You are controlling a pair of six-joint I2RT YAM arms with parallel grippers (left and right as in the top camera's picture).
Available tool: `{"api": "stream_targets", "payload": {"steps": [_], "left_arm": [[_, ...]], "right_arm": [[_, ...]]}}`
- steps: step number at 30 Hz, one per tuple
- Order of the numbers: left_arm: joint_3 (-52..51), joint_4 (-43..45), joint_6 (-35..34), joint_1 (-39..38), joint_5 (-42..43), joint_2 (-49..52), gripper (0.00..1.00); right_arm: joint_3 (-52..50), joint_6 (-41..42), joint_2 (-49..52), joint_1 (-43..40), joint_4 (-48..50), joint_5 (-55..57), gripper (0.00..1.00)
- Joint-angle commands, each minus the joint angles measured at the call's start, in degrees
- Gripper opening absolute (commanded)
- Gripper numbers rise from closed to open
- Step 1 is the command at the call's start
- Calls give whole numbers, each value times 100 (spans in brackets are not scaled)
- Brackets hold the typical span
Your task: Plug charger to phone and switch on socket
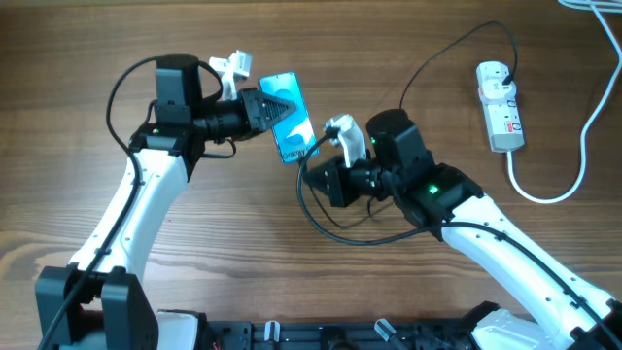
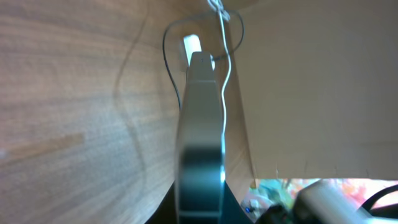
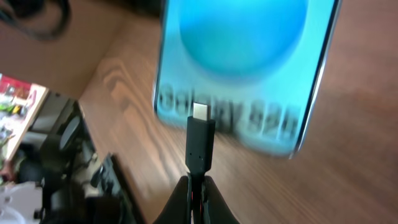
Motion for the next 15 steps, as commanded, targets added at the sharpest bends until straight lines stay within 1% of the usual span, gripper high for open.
{"api": "stream_targets", "payload": {"steps": [1, 4, 8, 10, 15], "left_arm": [[55, 20, 153, -57, 446, -31, 4], [55, 20, 153, -57, 511, -31, 4], [55, 284, 151, 11, 424, -31, 4], [55, 302, 153, 13, 424, -31, 4], [55, 302, 151, 13, 422, -31, 4]], "right_arm": [[52, 146, -39, -22, 162, 398, 5], [52, 192, -39, -22, 127, 426, 5], [52, 173, -39, -22, -702, 337, 5], [52, 28, -39, -22, -761, -37, 5], [52, -2, -39, -22, -649, -313, 5]]}}
